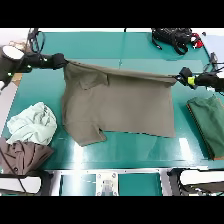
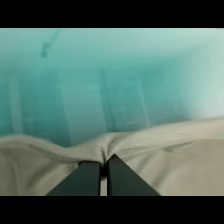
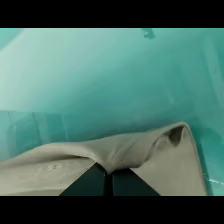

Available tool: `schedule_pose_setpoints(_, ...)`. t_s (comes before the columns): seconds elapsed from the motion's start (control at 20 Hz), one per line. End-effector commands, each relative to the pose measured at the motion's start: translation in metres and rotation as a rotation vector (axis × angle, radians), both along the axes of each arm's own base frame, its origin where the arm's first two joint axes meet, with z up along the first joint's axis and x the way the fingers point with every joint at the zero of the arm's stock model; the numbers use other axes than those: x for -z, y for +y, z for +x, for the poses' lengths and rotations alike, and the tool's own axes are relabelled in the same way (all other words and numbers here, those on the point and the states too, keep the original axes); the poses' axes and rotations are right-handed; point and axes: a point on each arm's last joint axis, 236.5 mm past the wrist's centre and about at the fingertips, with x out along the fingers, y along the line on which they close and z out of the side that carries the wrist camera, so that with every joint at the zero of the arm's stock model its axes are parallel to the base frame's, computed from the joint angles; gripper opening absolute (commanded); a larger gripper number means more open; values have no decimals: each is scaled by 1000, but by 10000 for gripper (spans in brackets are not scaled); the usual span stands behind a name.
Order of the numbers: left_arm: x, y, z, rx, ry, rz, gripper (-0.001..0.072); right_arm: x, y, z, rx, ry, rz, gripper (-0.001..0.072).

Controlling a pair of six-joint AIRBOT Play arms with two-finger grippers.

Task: Fold the shirts.

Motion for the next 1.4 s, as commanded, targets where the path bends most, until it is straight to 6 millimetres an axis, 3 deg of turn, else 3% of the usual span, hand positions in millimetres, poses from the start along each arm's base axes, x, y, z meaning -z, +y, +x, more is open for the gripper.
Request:
schedule_pose_setpoints(0.0,8,16,30,-106,-59,-12,24,17,2,46,-18,-18,14,16)
schedule_pose_setpoints(0.25,-27,23,49,-127,-163,3,24,-32,-4,85,-24,-148,-31,15)
schedule_pose_setpoints(0.4,-26,24,49,-124,-163,12,24,-41,-7,90,-17,-173,-43,16)
schedule_pose_setpoints(0.5,-13,19,40,-77,-117,39,24,-26,-2,79,-69,-112,-59,15)
schedule_pose_setpoints(0.75,64,10,-15,94,195,136,24,44,-21,6,-222,230,-212,15)
schedule_pose_setpoints(0.95,112,9,-45,114,328,131,24,89,-14,-35,-263,373,-191,14)
schedule_pose_setpoints(1.1,125,9,-54,113,361,127,24,96,-11,-42,-268,396,-179,14)
schedule_pose_setpoints(1.35,123,-2,-66,146,406,79,26,92,0,-48,-308,422,-163,30)
